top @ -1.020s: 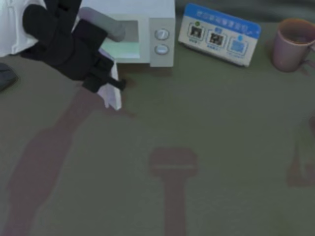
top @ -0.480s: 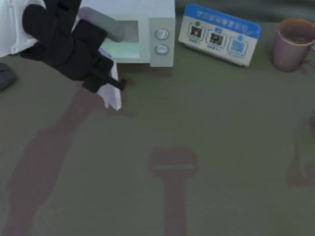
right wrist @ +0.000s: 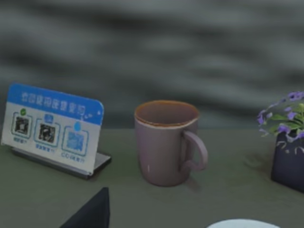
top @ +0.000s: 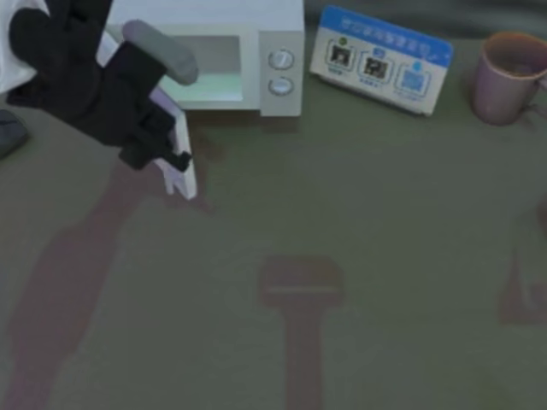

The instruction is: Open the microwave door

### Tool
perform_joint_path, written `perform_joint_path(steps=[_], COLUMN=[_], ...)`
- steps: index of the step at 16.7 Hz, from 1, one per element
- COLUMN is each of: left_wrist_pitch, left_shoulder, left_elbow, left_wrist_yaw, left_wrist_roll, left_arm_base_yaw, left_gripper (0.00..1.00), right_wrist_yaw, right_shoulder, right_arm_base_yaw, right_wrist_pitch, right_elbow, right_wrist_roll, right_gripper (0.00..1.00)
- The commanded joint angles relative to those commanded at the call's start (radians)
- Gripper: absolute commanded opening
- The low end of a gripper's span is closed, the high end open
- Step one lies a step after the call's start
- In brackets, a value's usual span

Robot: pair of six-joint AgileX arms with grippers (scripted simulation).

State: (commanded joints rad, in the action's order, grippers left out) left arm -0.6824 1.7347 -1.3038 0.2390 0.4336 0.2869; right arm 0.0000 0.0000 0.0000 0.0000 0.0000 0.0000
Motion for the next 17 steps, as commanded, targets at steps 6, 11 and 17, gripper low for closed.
perform_joint_path(steps=[6, 11, 17], left_wrist_pitch=[0.000, 0.000, 0.000], left_shoulder=[-0.013, -0.013, -0.013], left_elbow=[0.001, 0.001, 0.001], left_wrist_yaw=[0.016, 0.016, 0.016], left_wrist_roll=[0.029, 0.029, 0.029], left_arm_base_yaw=[-0.012, -0.012, -0.012], left_gripper=[0.00, 0.00, 0.00], right_wrist_yaw=[0.000, 0.000, 0.000], right_shoulder=[0.000, 0.000, 0.000], right_arm_base_yaw=[0.000, 0.000, 0.000], right_wrist_pitch=[0.000, 0.000, 0.000], right_elbow=[0.000, 0.000, 0.000], right_wrist_roll=[0.000, 0.000, 0.000], right_gripper=[1.00, 1.00, 1.00])
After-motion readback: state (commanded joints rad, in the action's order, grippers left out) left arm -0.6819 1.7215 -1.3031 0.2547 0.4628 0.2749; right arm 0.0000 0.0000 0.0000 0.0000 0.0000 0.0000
